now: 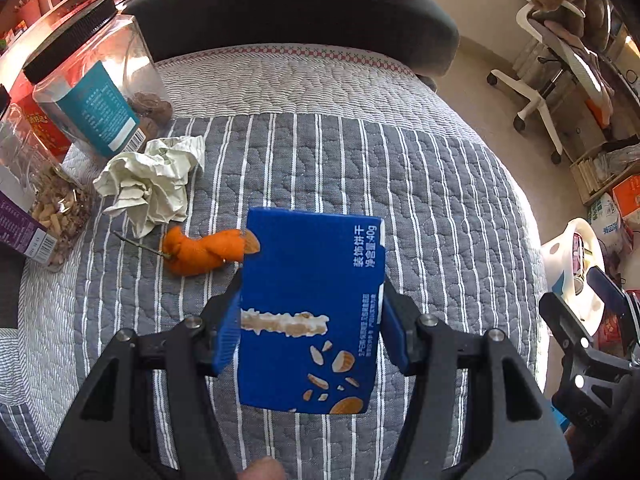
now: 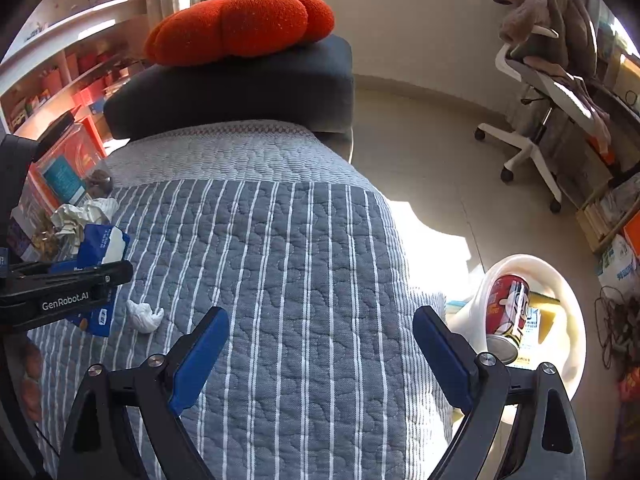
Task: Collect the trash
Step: 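Grasp the white tissue with the right tool while the left tool holds the blue box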
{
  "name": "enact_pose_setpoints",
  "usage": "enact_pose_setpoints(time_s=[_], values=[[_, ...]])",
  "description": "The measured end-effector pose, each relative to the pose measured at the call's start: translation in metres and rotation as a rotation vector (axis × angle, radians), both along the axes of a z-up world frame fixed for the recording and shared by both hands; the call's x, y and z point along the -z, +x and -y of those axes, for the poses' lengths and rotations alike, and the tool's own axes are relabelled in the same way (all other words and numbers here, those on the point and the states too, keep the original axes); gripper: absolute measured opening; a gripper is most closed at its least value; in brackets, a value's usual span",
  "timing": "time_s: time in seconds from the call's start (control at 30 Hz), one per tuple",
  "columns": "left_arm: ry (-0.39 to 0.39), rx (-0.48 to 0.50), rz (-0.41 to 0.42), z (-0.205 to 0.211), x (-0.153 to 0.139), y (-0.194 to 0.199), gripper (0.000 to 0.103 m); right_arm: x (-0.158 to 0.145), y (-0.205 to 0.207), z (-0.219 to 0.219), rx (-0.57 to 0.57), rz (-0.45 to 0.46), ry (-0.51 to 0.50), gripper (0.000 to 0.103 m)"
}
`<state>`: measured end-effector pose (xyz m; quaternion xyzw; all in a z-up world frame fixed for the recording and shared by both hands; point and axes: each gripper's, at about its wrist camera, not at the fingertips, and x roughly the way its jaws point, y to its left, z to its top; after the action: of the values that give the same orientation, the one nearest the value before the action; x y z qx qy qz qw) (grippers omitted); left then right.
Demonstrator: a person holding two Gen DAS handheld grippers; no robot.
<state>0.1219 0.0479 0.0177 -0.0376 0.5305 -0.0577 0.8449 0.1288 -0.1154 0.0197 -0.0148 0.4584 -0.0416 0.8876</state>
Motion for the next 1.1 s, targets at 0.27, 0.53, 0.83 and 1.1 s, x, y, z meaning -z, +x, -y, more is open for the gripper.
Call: enact_pose_setpoints(time_s=[0.27,0.53,0.83,1.1], values=[[-0.076,-0.074,0.015,-0.053,-0.002,-0.05,0.061,0.009,0.01,-0.016,-0.015,-0.013,0.007,0.094],[-0.139,-0.222,0.007,-0.108,0.012,-0.059,0.061,0.034,0.019,-0.051,-0.123,-0.102,0.186,0.094],[-0.162,-0.225,0.007,-0.114,0.011,-0.06,0.061,0.08,0.025,-0.104,-0.239,-0.215,0.25,0.08],[-0.158,-0.212,-0.025,-0.11,0.016,-0.056,0.061,0.083,0.016,-0.127,-0.308,-0.17,0.163,0.06]])
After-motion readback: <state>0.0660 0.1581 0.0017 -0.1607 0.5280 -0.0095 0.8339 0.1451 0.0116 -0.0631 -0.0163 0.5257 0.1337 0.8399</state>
